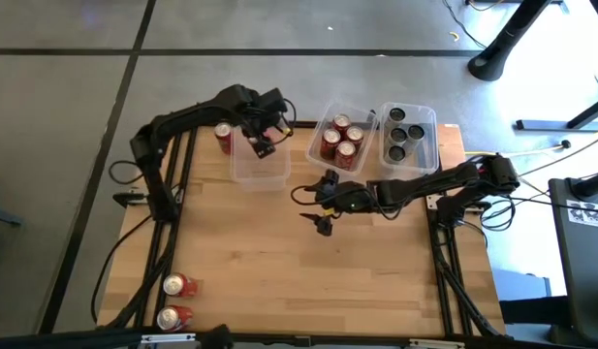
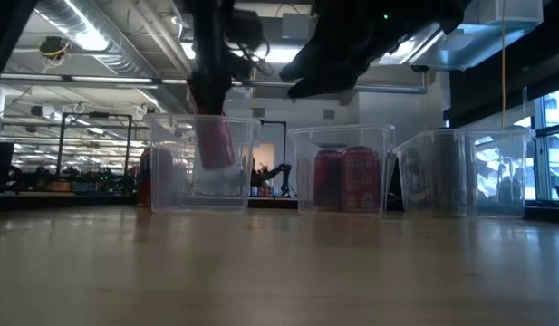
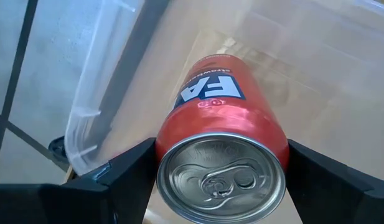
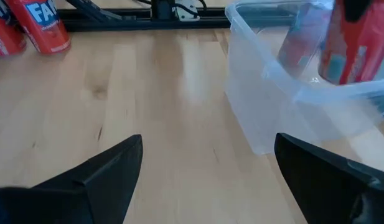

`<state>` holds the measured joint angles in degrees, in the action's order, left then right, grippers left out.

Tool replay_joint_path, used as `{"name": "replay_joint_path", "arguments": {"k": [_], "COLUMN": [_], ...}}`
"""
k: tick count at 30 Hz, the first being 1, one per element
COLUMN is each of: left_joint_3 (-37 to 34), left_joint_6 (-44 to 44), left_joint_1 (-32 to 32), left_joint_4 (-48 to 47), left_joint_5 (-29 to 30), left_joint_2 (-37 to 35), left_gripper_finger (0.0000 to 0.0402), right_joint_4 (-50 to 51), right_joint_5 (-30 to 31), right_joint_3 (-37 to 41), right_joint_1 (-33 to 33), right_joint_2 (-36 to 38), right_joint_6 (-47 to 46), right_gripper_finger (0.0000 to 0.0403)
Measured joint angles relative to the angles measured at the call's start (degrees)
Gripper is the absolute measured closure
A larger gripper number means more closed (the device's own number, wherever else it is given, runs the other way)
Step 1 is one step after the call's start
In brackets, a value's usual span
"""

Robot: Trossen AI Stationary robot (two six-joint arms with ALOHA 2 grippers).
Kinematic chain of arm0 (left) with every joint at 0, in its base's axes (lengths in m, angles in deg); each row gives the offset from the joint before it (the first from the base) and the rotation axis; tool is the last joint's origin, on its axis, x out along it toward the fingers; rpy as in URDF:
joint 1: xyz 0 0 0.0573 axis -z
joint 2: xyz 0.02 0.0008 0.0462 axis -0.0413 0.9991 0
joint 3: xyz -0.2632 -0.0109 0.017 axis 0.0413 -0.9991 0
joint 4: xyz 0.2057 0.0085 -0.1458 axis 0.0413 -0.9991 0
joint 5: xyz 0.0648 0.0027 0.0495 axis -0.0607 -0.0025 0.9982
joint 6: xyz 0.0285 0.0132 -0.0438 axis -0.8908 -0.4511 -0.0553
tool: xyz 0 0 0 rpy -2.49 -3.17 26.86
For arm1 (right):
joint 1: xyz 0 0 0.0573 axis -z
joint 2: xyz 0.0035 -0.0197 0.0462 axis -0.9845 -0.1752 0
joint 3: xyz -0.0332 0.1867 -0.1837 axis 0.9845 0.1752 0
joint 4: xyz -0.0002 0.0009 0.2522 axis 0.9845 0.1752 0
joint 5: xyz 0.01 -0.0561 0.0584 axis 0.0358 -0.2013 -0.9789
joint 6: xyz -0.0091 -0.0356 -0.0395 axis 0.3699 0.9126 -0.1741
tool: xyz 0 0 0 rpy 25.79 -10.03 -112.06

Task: Sort soda cans
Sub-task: Put the middle top left orange soda can into the left transparent bin

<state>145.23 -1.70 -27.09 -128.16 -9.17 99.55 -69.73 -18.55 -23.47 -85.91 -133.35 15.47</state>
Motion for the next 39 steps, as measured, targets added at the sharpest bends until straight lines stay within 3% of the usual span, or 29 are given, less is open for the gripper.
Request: {"name": "replay_joint_path", "arguments": {"k": [15, 39], "left_joint_3": [-0.03, -6.8], "left_joint_6": [0.29, -0.9], "left_joint_1": [-3.13, -5.12], "left_joint_4": [5.96, 15.24], "left_joint_5": [-0.86, -2.89], "left_joint_2": [6.05, 7.28], "left_gripper_finger": [0.01, 0.01], "right_joint_4": [-2.45, -2.49], "right_joint_5": [-0.02, -0.61], "right_joint_3": [0.02, 0.07], "right_joint_1": [0.01, 0.0], "right_joint_2": [-3.81, -3.81], "right_joint_6": [-0.11, -0.11], "right_gripper_finger": [0.0042, 0.0042]}}
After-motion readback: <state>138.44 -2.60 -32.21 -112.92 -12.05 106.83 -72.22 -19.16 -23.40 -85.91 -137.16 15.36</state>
